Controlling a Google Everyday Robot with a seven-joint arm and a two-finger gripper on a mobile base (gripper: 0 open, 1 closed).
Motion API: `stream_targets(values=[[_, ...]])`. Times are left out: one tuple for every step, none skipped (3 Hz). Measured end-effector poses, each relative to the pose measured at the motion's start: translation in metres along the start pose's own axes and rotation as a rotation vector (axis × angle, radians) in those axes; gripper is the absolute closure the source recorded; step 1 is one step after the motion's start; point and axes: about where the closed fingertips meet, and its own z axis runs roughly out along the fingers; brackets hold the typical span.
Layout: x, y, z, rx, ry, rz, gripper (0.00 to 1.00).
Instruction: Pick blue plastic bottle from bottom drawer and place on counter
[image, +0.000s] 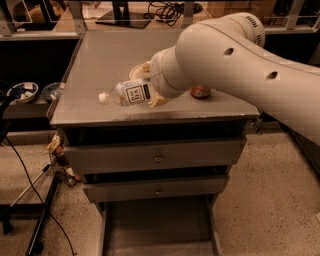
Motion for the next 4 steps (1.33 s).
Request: stream_targets(values=[[0.0,0.0,0.0,0.0,0.0,0.0,1.0],[-0.017,-0.047,0.059,-0.003,-0.071,-0.001,1.0],[-0.019,-0.051,0.06,0.001,-0.076,-0.003,1.0],[-0.041,-0.069,0.024,-0.022,-0.083,-0.014,1.0]])
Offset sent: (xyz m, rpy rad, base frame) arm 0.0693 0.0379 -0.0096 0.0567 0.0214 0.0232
